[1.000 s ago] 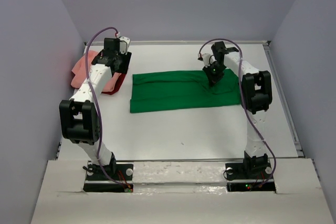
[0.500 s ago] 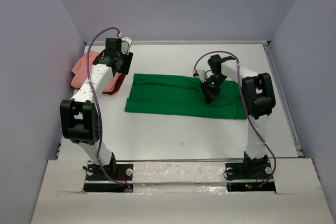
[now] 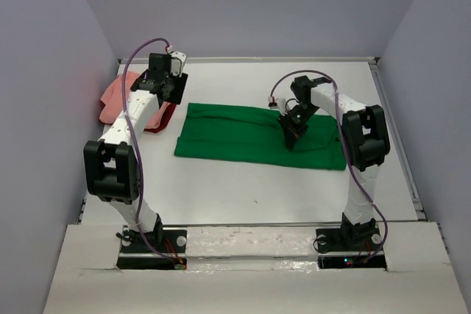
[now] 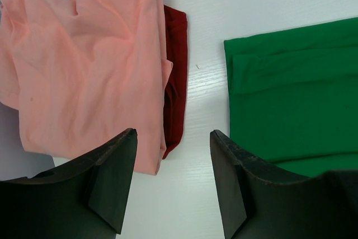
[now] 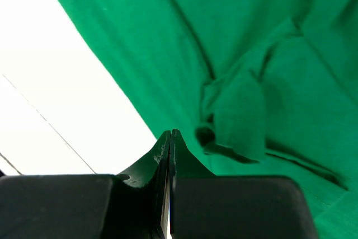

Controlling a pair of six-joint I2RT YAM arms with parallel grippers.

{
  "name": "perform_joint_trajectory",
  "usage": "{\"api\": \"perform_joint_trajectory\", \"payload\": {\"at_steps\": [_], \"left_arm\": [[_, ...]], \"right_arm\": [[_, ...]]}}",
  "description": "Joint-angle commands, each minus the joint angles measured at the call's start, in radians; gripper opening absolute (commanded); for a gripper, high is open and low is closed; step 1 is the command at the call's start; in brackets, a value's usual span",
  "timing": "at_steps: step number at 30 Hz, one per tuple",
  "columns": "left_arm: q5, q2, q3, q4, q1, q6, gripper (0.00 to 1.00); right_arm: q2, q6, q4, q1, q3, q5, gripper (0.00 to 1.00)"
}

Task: Fold and stack the t-shirts
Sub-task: Fold the tshirt

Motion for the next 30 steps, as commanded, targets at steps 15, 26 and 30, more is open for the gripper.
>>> {"api": "perform_joint_trajectory", "payload": {"at_steps": [15, 26, 30], "left_arm": [[0.012, -0.082, 0.025, 0.005, -0.008, 0.012, 0.66], [0.015, -0.076, 0.017, 0.006, -0.008, 0.015, 0.66], [0.012, -0.08, 0.015, 0.009, -0.008, 0.016, 0.66]], "right_arm": [[-0.217, 0.148, 0.257, 0.016, 0.023, 0.448, 0.0], [-0.102, 0.142, 0.304, 0.016, -0.022, 0.504, 0.0], [-0.071, 0.142, 0.301, 0.016, -0.022, 0.499, 0.0]]}}
